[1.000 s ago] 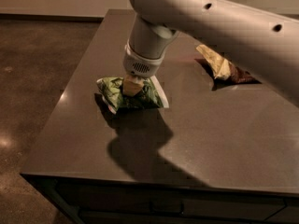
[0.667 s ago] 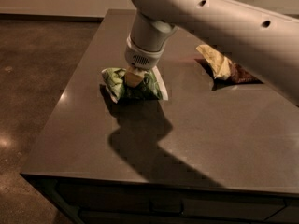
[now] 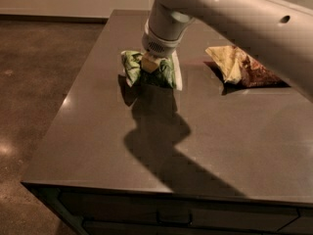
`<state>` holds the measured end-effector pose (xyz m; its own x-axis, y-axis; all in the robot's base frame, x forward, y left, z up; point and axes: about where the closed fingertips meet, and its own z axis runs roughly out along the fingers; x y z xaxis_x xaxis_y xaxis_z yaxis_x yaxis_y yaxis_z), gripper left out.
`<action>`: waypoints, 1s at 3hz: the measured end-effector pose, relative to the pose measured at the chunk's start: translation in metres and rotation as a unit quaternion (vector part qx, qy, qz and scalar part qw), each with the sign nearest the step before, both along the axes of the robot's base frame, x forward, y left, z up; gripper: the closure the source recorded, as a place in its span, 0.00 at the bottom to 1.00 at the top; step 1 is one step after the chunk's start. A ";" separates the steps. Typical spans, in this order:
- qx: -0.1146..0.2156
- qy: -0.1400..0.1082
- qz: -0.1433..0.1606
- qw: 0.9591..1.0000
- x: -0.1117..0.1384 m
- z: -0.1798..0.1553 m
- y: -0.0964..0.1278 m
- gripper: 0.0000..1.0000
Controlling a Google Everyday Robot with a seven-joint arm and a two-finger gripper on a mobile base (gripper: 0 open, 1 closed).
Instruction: Move green jalapeno chip bag near rxbar chocolate
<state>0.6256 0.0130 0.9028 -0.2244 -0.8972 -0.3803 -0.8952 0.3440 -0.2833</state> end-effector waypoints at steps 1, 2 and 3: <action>-0.008 -0.010 -0.020 1.000 0.017 0.004 -0.014 1.00; -0.018 -0.012 -0.038 0.999 0.031 0.001 -0.029 1.00; -0.015 -0.018 -0.069 0.997 0.038 0.000 -0.042 1.00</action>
Offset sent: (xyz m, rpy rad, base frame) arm 0.0475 -0.0474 -0.0007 -0.0575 -0.0298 -0.1202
